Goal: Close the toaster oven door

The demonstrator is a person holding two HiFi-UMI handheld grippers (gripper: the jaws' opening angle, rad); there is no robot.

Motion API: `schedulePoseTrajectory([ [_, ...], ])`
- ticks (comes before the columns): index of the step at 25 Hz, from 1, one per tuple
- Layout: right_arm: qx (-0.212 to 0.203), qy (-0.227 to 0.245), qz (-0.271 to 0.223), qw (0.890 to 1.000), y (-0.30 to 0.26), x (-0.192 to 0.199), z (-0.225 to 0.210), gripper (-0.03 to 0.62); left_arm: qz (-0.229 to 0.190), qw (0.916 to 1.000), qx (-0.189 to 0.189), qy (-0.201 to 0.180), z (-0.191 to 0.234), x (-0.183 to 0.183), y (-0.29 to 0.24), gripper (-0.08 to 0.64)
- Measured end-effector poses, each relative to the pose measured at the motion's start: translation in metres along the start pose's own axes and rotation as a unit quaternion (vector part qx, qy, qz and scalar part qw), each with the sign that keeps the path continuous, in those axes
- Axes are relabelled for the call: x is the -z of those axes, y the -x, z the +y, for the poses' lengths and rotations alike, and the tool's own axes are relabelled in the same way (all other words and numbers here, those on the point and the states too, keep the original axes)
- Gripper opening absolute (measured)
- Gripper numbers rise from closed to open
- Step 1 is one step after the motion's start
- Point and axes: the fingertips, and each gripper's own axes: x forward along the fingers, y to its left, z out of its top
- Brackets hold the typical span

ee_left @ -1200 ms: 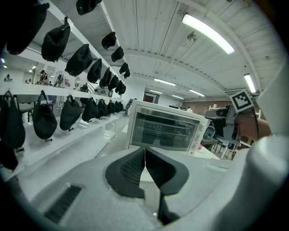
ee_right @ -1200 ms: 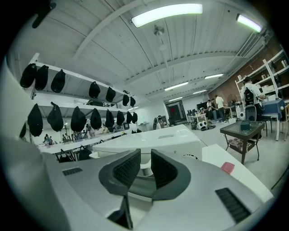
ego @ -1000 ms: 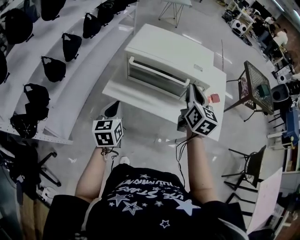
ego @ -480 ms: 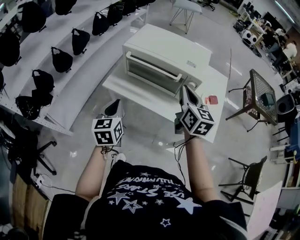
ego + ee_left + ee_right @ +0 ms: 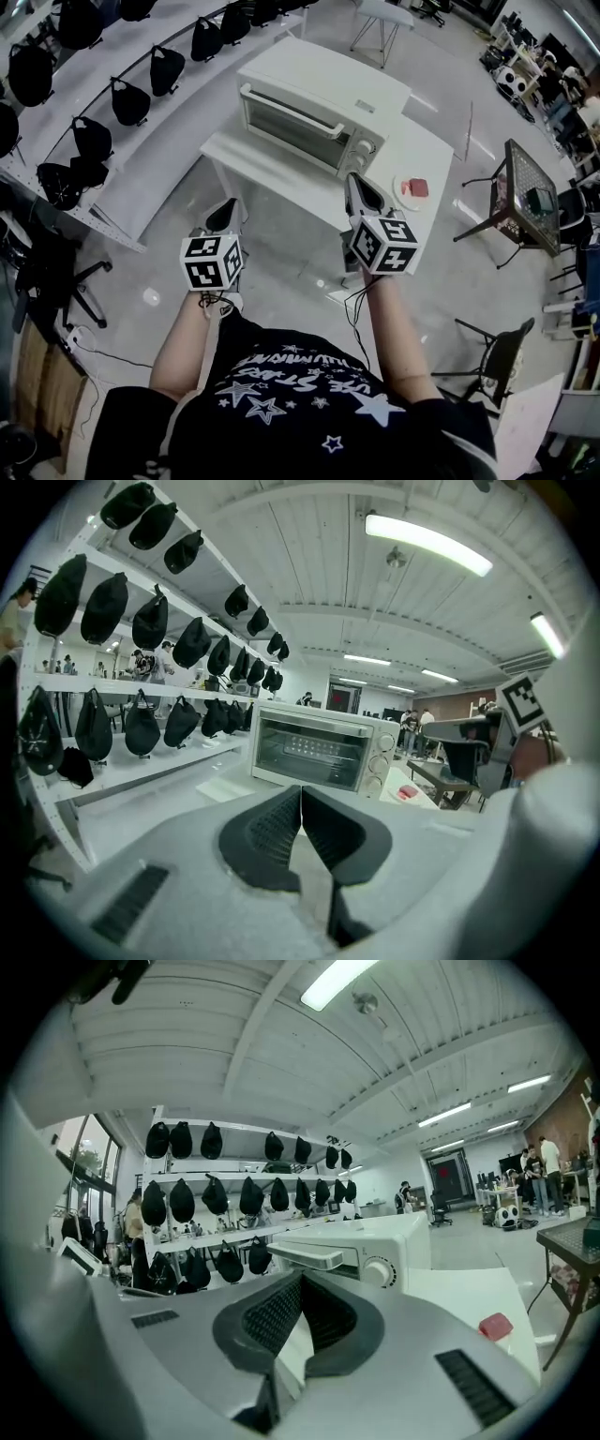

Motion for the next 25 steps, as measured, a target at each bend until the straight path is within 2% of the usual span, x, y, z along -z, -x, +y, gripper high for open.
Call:
schedulePoseTrajectory([
  [8,-0.042,-0.005,0.033,0.999,0.046,0.040,-0.009,0.002,0.022,0.9994,-0.026,-0.001,-0.049,0.042,0.042,0.021],
  [14,-0.078,-0.020,0.062,0.995,0.064,0.072,-0.001,0.002,0.052,0.9975,-0.048,0.001,-0.064,0.074,0.070,0.021],
  [19,-0.116,-0.022,0.080,0.990,0.075,0.089,0.015,0.002,0.044,0.9964,-0.070,0.018,-0.073,0.077,0.094,0.021],
  [25,-0.140,-0.012,0.080,0.987,0.089,0.103,0.032,0.002,0.052,0.9963,-0.067,0.012,-0.085,0.098,0.118,0.021],
])
